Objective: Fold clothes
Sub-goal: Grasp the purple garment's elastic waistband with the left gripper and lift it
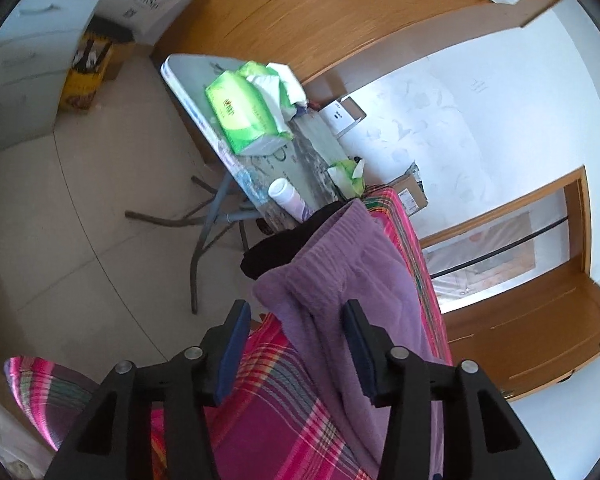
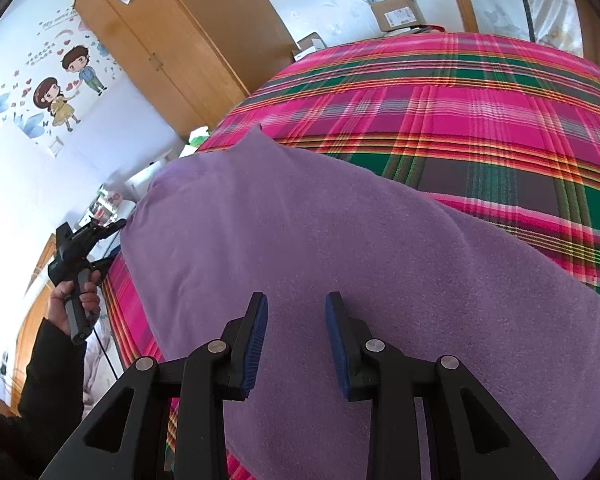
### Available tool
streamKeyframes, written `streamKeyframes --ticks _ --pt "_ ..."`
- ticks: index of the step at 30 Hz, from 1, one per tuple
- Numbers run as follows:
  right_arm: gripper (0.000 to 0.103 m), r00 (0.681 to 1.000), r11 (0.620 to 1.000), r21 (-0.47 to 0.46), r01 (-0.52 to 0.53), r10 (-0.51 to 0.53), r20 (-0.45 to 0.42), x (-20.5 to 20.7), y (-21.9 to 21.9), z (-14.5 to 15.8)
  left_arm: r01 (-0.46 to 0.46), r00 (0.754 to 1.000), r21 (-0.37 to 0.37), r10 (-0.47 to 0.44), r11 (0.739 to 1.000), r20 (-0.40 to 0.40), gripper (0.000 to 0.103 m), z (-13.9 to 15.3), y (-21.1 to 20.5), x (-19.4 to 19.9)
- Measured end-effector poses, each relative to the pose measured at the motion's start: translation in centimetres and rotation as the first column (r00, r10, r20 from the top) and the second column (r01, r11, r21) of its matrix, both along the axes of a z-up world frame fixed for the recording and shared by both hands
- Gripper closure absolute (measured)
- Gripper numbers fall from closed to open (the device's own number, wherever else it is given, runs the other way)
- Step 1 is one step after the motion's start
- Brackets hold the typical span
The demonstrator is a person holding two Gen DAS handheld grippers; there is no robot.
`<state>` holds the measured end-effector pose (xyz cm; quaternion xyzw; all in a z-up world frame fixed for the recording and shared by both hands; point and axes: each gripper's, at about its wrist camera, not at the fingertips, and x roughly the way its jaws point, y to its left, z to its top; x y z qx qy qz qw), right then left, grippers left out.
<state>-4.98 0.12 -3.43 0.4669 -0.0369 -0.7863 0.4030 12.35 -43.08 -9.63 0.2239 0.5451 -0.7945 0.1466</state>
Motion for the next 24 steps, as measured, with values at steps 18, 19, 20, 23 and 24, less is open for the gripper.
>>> streamKeyframes --ticks 18,19,20,23,24 --pt "0.072 1.0 1.0 0.001 0.0 0.0 0.003 0.0 0.0 -0.1 -0.034 0.998 0.13 0.041 0.991 -0.05 0.068 -1.4 -1.4 -1.5" --pt "0.072 1.0 1.0 0.001 0.0 0.0 0.003 0.0 0.0 -0.1 -0.04 0.998 0.121 0.046 0.992 -0.051 0.071 -1.2 -1.4 -1.4" --pt "0.072 1.0 1.0 0.001 0.0 0.0 0.003 0.0 0.0 -0.1 -0.046 0.997 0.113 0.052 0.993 -0.053 0.072 -1.0 -1.3 -1.3" --pt "0.072 1.0 1.0 0.001 0.0 0.0 0.005 0.0 0.0 -0.1 -0.065 0.995 0.094 0.072 0.993 -0.066 0.075 -0.2 -1.2 -0.9" --pt "0.072 1.0 1.0 0.001 0.001 -0.001 0.005 0.0 0.0 -0.1 -0.07 0.994 0.086 0.076 0.994 -0.073 0.076 0.2 -1.1 -0.8"
